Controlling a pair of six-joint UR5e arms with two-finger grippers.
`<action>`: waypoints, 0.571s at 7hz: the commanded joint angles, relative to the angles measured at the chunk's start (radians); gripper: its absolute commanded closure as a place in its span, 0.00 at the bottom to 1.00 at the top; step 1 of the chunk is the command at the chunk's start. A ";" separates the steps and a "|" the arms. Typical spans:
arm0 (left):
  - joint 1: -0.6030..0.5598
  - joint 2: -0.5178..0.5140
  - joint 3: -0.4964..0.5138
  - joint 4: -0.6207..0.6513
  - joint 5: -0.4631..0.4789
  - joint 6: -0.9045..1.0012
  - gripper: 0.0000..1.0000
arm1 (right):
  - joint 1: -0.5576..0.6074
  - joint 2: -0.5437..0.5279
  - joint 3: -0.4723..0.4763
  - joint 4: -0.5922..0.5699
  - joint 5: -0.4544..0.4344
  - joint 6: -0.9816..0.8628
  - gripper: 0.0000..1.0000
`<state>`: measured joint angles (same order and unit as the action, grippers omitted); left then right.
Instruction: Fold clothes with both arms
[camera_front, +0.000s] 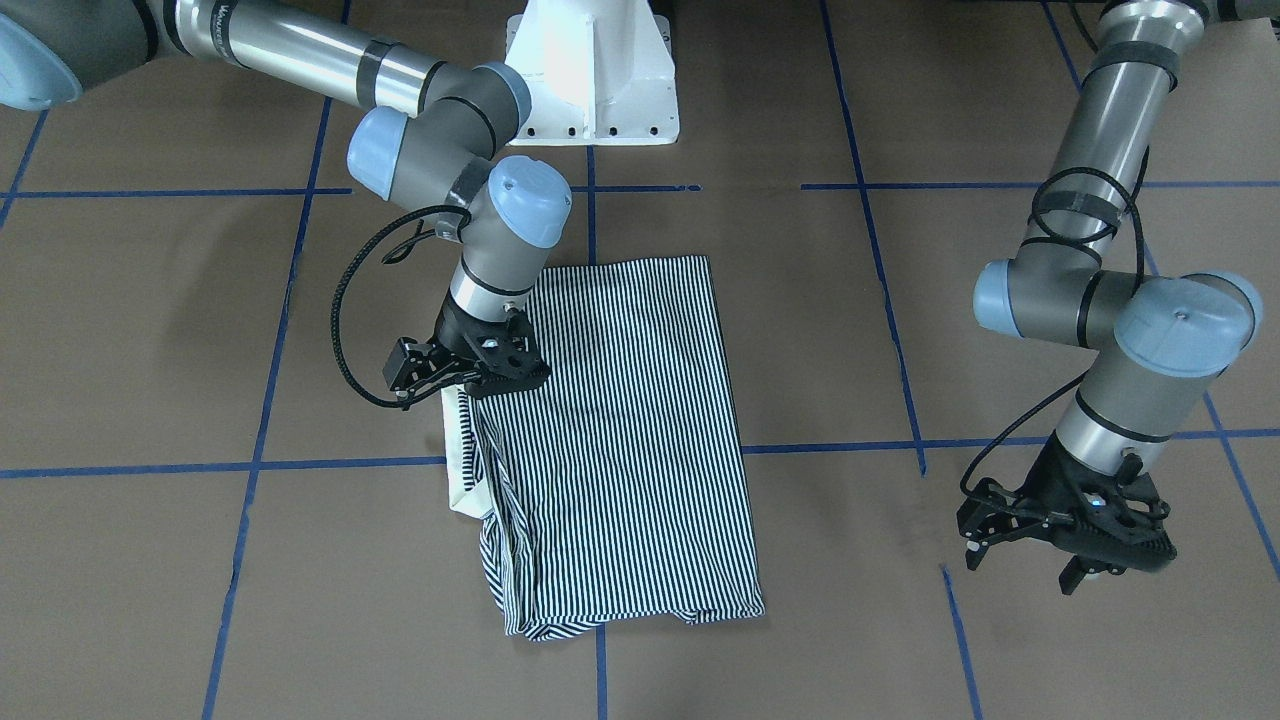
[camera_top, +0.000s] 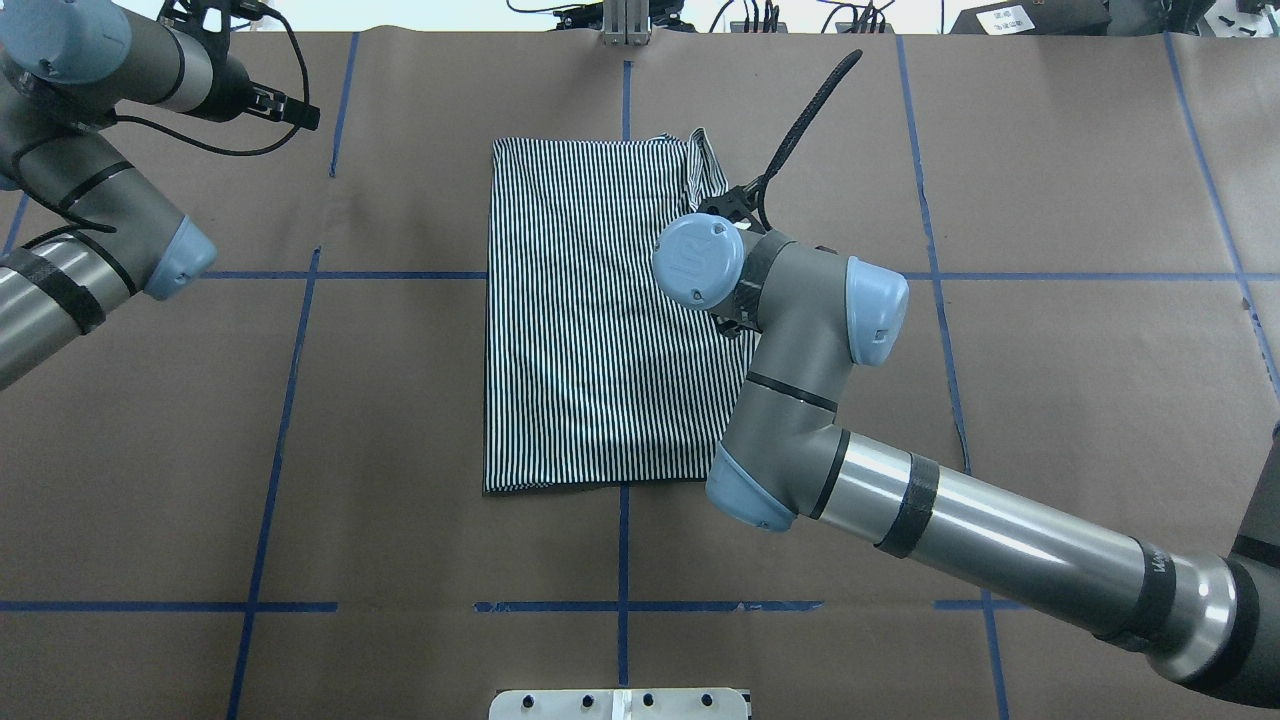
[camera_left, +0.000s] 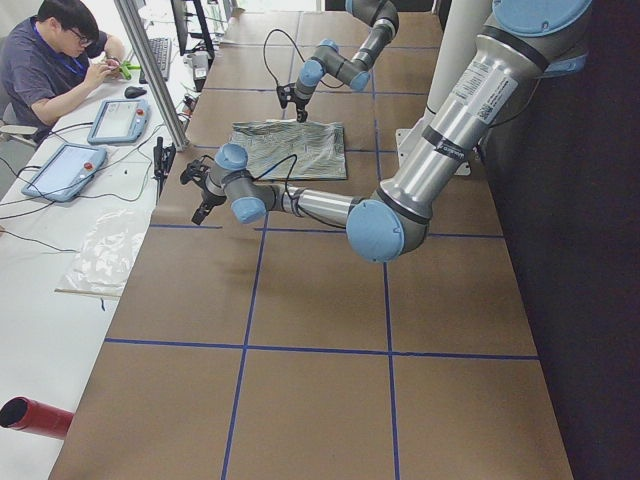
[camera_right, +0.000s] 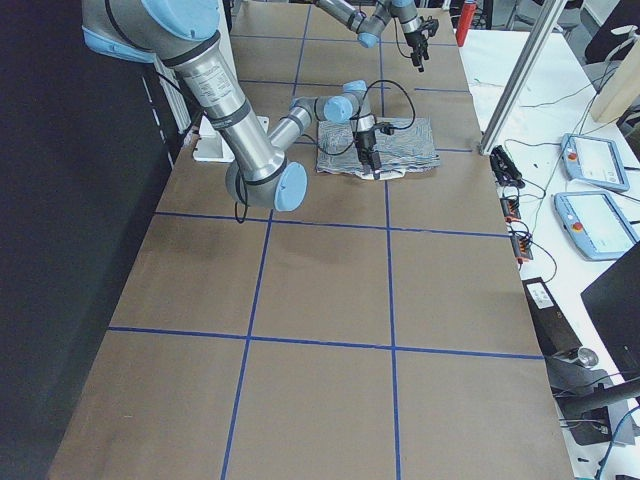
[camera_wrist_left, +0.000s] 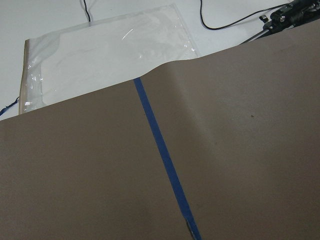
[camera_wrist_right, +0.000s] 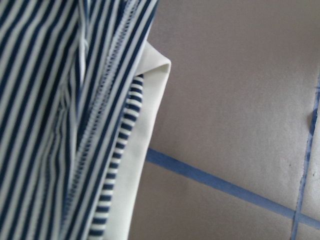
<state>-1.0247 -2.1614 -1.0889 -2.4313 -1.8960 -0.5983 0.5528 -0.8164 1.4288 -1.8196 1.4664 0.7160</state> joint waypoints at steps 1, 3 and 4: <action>0.000 0.000 0.000 0.000 0.000 0.000 0.00 | 0.028 -0.009 0.010 -0.003 0.009 -0.018 0.00; 0.000 0.000 -0.002 0.000 -0.030 0.000 0.00 | 0.039 0.043 0.004 0.052 0.031 -0.001 0.00; 0.000 0.000 -0.035 0.014 -0.078 -0.002 0.00 | 0.048 0.055 0.013 0.141 0.075 0.010 0.00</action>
<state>-1.0247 -2.1614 -1.0983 -2.4281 -1.9282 -0.5986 0.5919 -0.7825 1.4363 -1.7615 1.5044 0.7128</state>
